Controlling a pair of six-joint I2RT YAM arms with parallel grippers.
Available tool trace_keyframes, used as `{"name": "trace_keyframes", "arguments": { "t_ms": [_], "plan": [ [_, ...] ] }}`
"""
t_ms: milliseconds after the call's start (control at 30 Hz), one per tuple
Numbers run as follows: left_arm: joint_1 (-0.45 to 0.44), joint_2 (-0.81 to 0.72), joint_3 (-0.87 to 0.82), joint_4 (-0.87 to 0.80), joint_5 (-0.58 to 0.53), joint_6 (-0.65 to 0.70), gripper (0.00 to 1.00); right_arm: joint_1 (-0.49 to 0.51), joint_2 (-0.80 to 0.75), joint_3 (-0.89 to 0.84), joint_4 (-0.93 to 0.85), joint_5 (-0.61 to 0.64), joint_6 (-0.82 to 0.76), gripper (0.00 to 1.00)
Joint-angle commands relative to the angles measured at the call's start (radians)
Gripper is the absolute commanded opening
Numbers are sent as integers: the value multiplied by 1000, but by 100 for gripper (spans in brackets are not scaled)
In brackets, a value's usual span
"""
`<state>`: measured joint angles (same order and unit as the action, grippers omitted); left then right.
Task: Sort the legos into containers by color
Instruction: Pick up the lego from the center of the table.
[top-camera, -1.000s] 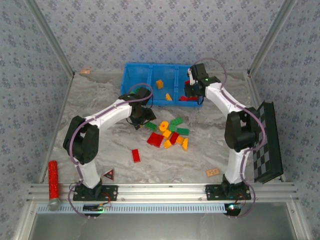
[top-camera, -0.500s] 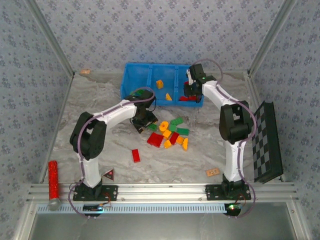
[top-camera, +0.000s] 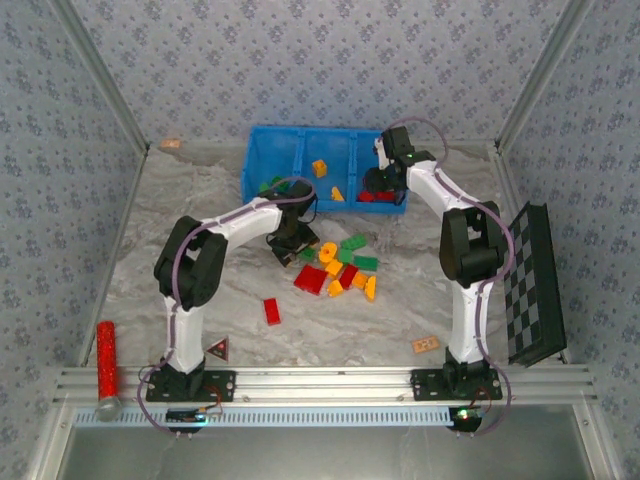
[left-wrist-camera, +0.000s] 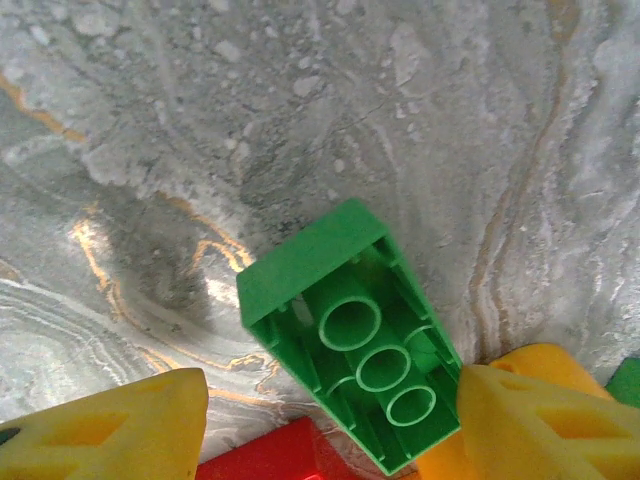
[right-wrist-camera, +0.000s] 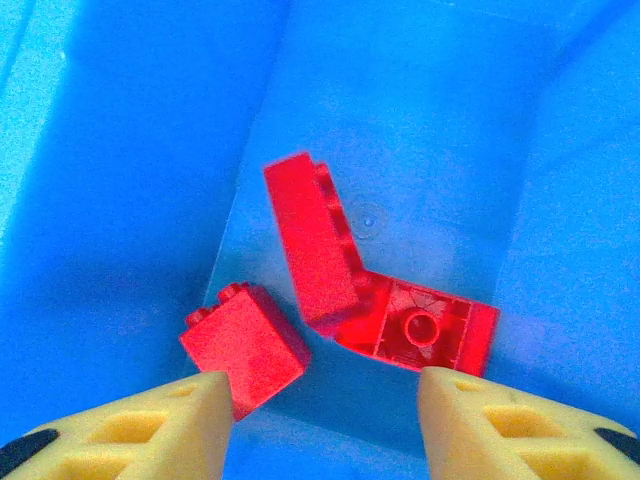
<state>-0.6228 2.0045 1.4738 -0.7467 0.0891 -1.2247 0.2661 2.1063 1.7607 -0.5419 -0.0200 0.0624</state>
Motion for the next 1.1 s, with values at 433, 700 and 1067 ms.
{"name": "trace_keyframes", "arguments": {
  "t_ms": [433,700,1067],
  "plan": [
    [21,87,13,-13,49,1,58,30,-318,-227,0,-27,49,53],
    [39,111,-2,-24,83,70,31,85,-545,-448,-37,18,96,53],
    [79,105,55,-107,100,326,9,229,-804,-789,-72,-140,333,54]
  ]
}}
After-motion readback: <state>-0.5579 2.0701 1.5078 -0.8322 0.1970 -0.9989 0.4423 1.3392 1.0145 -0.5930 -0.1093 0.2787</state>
